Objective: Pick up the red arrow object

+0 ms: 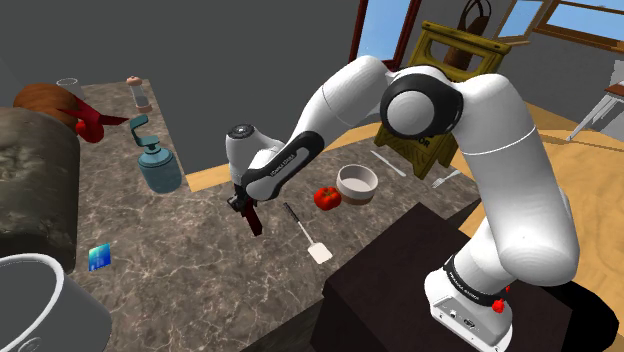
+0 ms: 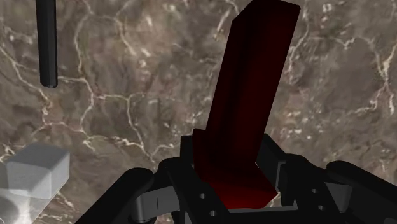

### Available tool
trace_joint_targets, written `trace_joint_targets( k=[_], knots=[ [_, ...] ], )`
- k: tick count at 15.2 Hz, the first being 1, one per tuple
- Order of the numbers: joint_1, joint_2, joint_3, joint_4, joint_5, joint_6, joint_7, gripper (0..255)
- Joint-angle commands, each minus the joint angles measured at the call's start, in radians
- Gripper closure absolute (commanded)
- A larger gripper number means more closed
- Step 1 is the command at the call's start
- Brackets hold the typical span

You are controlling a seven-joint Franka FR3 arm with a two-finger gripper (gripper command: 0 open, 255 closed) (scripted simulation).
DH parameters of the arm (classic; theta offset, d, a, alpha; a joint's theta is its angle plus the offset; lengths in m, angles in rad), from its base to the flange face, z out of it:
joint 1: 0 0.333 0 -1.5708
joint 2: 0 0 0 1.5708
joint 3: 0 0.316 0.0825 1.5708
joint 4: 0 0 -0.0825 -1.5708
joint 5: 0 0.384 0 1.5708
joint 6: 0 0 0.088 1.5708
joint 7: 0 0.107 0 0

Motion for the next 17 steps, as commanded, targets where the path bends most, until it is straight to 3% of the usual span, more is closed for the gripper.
trace_joint_targets(
  k=[1, 17],
  knots=[
    [0.001, -0.002, 0.0, -0.005, 0.0, 0.002, 0.001, 255],
    [-0.027, -0.159, 0.039, -0.047, 0.039, -0.114, -0.031, 255]
  ],
)
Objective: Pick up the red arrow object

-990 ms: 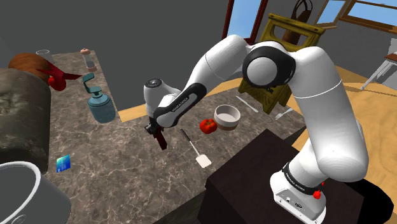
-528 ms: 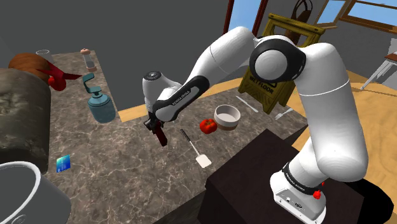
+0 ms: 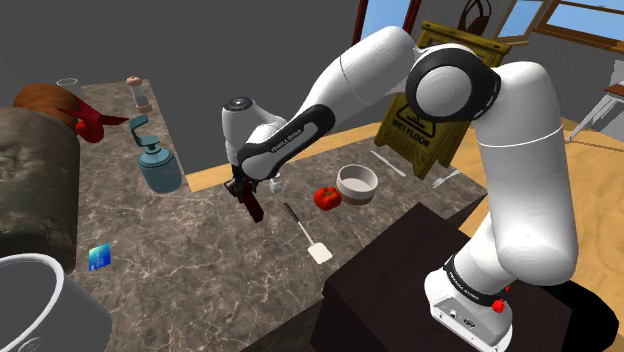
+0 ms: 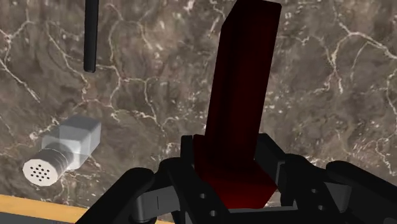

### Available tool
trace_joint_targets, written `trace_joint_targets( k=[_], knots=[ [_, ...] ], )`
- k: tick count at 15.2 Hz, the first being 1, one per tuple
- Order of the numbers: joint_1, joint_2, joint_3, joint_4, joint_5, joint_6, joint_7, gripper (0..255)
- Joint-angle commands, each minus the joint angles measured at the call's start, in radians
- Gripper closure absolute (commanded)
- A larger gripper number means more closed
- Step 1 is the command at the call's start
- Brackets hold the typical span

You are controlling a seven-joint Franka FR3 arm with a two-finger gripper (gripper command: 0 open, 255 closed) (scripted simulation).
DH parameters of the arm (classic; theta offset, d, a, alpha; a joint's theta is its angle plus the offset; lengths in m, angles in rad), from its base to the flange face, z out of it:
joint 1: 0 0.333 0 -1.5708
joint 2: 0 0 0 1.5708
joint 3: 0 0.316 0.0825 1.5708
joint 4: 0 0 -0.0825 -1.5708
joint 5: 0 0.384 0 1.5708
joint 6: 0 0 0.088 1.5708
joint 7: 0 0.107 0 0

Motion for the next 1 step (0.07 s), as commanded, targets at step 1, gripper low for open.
trace_joint_targets(
  k=[1],
  knots=[
    [-0.001, -0.005, 0.001, 0.0, 0.002, -0.005, -0.001, 255]
  ],
)
